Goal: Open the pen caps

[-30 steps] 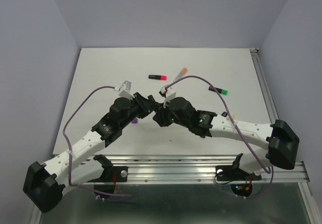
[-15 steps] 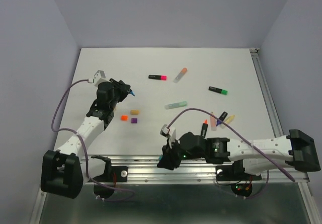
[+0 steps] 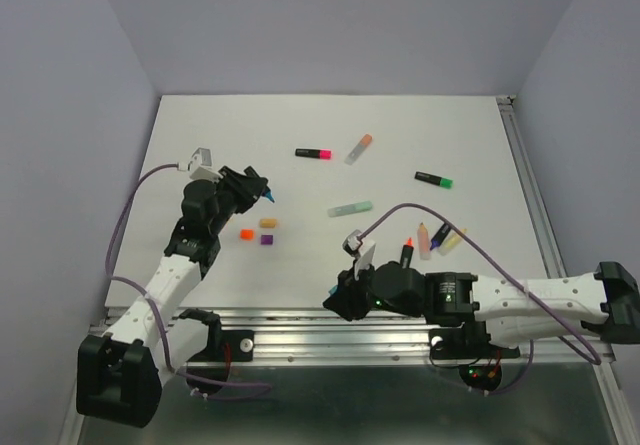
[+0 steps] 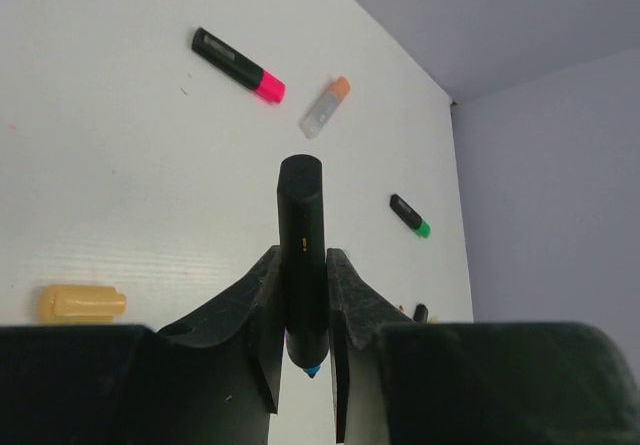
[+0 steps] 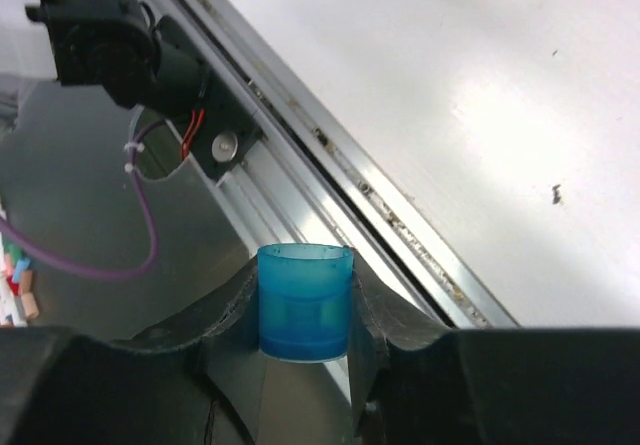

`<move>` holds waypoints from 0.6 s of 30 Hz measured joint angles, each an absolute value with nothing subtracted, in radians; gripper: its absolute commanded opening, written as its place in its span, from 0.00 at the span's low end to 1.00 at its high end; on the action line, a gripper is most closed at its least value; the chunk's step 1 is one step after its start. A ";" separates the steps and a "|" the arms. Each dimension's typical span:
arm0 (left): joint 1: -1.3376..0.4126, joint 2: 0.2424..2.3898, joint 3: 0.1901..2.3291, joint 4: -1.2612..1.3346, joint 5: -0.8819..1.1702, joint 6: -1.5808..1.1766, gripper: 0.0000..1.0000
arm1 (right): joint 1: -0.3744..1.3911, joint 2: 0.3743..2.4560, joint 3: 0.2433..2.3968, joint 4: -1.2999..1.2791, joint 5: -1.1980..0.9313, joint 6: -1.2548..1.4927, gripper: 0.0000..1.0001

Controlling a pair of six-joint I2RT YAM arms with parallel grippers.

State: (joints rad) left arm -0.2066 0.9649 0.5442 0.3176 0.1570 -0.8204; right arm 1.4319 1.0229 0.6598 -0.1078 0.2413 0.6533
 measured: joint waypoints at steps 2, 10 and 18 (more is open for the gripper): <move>-0.236 0.923 0.503 0.318 0.189 -0.826 0.00 | 1.417 1.034 0.698 -0.130 0.280 0.641 0.01; -0.348 0.869 0.464 0.263 0.199 -0.838 0.00 | 1.115 1.146 0.808 -0.250 0.321 0.671 0.01; -0.483 1.075 0.472 0.136 0.155 -0.830 0.00 | 0.809 1.190 0.754 -0.386 0.385 0.731 0.08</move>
State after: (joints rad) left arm -0.4828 1.0752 0.4721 0.1364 0.1555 -0.8295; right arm 0.8093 1.1904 0.7540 -0.3859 0.3855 0.7315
